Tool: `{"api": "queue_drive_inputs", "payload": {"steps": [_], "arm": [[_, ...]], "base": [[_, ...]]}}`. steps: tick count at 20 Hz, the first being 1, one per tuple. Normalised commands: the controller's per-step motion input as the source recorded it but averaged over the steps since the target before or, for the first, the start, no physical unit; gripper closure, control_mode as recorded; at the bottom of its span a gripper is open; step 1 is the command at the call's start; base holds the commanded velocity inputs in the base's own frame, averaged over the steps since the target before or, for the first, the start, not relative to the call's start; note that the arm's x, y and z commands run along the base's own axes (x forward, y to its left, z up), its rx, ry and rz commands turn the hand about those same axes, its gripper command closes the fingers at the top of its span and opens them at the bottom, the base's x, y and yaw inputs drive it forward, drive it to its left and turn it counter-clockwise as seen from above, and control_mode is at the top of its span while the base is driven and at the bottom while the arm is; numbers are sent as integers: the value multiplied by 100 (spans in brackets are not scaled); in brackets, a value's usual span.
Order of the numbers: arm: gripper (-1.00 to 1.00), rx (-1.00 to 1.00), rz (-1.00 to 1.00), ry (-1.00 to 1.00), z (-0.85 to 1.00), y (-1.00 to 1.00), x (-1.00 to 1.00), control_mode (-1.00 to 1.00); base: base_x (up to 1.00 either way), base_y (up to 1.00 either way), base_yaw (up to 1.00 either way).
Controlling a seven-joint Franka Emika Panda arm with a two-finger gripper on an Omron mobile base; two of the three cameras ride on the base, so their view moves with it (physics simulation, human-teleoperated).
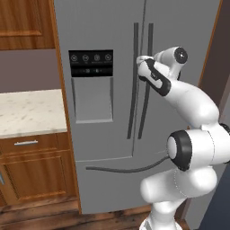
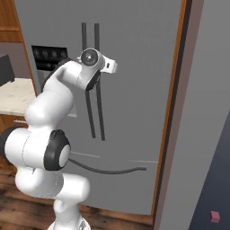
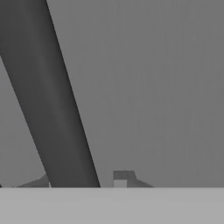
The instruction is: Open the fridge, remove the apple, lemon wedge, and chicken drumstick, and place them on any counter.
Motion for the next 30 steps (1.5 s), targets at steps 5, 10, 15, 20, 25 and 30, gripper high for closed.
{"api": "queue_drive_inputs", "payload": {"steps": [5, 10, 15, 20, 25, 30], "arm": [[100, -3, 0, -1, 0, -39, -100, -100], [100, -2, 0, 0, -4, -65, -100, -100], [100, 0, 1, 0, -10, -72, -100, -100], [100, 0, 0, 0, -6, -62, -100, -100], [100, 0, 2, 0, -13, -54, -100, -100], [-100, 0, 2, -17, -17, 3, -100, -100]], "base": [[0, 0, 0], [0, 0, 0], [0, 0, 0], [0, 0, 0], [0, 0, 0], [0, 0, 0]]}}
